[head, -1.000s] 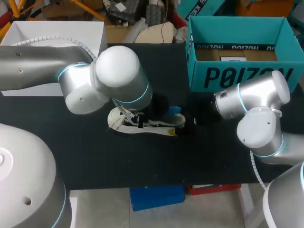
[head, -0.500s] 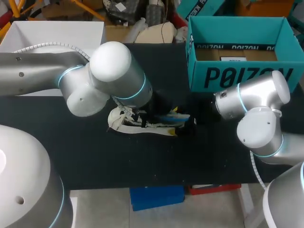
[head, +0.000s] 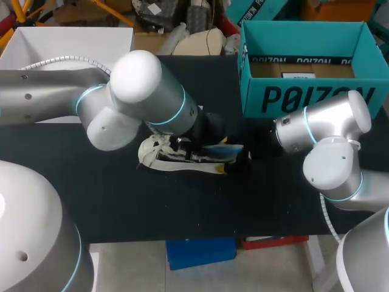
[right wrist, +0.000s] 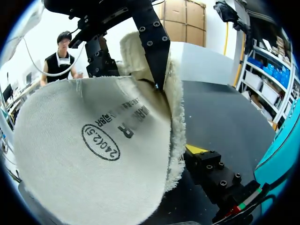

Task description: Take the shoe out of the shoebox, open the shoe tongue, remove and reinsert the insole, then place the shoe into the shoebox

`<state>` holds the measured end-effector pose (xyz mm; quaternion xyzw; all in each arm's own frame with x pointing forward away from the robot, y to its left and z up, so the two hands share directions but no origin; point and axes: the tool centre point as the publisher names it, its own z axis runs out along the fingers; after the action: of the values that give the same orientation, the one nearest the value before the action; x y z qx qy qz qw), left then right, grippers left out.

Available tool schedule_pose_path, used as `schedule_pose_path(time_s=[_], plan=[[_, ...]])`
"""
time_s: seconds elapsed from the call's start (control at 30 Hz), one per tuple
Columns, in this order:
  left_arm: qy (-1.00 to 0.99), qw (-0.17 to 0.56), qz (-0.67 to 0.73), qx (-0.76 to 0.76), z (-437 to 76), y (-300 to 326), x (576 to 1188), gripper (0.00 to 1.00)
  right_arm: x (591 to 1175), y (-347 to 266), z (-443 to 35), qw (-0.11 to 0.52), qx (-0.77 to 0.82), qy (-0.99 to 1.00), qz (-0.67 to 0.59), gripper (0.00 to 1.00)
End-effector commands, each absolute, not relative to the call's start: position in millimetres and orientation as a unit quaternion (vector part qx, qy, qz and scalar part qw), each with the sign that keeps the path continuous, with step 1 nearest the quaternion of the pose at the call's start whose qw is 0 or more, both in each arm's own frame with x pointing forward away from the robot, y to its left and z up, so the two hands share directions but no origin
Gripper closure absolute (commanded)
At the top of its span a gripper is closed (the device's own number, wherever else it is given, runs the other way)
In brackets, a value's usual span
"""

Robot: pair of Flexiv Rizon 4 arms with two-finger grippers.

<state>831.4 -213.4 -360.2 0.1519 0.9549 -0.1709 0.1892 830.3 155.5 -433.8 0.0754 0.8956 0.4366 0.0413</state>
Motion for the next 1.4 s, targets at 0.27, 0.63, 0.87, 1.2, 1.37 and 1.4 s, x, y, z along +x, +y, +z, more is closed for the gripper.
schedule_pose_path(time_s=[0.27, 0.63, 0.87, 1.2, 1.37, 1.4], plan=[[0.947, 0.206, -0.190, 0.157, -356.2, -230.6, 828.6, 0.65, 829.8, 154.6, -435.5, 0.041, 0.076, 0.896, 0.436, 1.00], [0.946, 0.198, -0.199, 0.161, -359.4, -241.6, 827.3, 0.77, 829.8, 154.6, -435.5, 0.041, 0.076, 0.896, 0.436, 1.00], [0.944, 0.193, -0.211, 0.166, -355.3, -239.9, 824.0, 1.00, 829.8, 154.6, -435.5, 0.041, 0.076, 0.896, 0.436, 1.00], [0.916, 0.159, -0.298, 0.217, -317.3, -229.2, 789.8, 1.00, 829.8, 154.6, -435.5, 0.041, 0.076, 0.896, 0.436, 1.00], [0.893, 0.135, -0.367, 0.224, -284.8, -244.4, 773.7, 1.00, 829.8, 154.6, -435.5, 0.041, 0.076, 0.896, 0.436, 1.00], [0.888, 0.137, -0.373, 0.230, -277.1, -251.4, 768.6, 1.00, 829.8, 154.6, -435.5, 0.041, 0.076, 0.896, 0.436, 1.00]])
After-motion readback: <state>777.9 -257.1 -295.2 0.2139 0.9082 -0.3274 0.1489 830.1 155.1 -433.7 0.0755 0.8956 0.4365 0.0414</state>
